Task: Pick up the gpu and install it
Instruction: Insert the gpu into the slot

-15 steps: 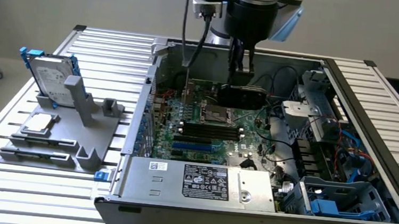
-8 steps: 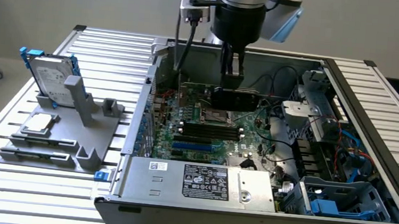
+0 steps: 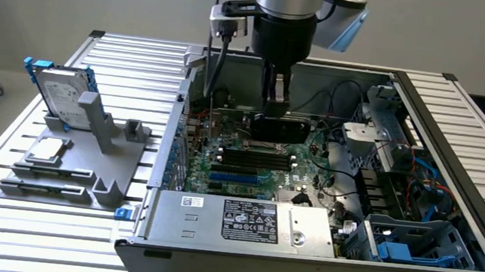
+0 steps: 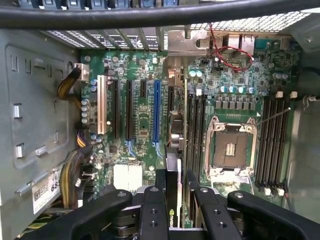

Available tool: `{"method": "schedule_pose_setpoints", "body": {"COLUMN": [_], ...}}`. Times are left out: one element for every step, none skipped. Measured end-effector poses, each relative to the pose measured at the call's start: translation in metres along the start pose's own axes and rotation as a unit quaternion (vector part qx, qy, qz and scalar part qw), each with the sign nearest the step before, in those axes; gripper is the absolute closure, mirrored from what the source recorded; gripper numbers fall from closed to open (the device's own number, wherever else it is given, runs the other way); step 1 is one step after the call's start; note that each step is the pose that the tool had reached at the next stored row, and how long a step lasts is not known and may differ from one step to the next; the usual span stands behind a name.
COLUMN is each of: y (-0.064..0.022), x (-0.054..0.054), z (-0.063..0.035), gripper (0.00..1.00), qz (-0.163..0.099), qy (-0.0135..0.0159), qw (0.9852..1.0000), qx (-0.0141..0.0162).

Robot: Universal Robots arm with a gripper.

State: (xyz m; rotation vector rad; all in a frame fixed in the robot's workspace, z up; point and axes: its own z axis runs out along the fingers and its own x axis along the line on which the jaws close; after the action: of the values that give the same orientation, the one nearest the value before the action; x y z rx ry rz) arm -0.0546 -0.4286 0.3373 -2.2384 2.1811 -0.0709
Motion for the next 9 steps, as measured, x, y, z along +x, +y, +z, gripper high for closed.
{"method": "schedule_pose_setpoints", "body": {"y": [0.0016,0.0029,0.0038,0.0044,0.0049,0.0053,0.0055,0.0057,0.0058], "x": [0.0011,0.0018,0.0025,0.0031,0.0035,0.0039,0.0040,0.0041,0.0040], "z": [0.0010,0.0022,0.0032,0.0042,0.0053,0.0062,0.0069,0.0075,0.0080], "gripper": [0.73,0.73,0.73,0.73,0.73,0.73,0.73,0.73,0.73], "qz": [0.000,0.000,0.000,0.000,0.000,-0.001,-0.001,0.000,0.000], "qy": [0.0000,-0.0001,-0.0001,-0.0001,-0.0001,-0.0001,-0.0001,-0.0001,-0.0001], "qw": [1.0000,1.0000,1.0000,1.0000,1.0000,1.0000,1.0000,1.0000,1.0000], "qx": [0.0001,0.0001,0.0001,0.0001,0.0001,0.0001,0.0001,0.0001,0.0001]}}
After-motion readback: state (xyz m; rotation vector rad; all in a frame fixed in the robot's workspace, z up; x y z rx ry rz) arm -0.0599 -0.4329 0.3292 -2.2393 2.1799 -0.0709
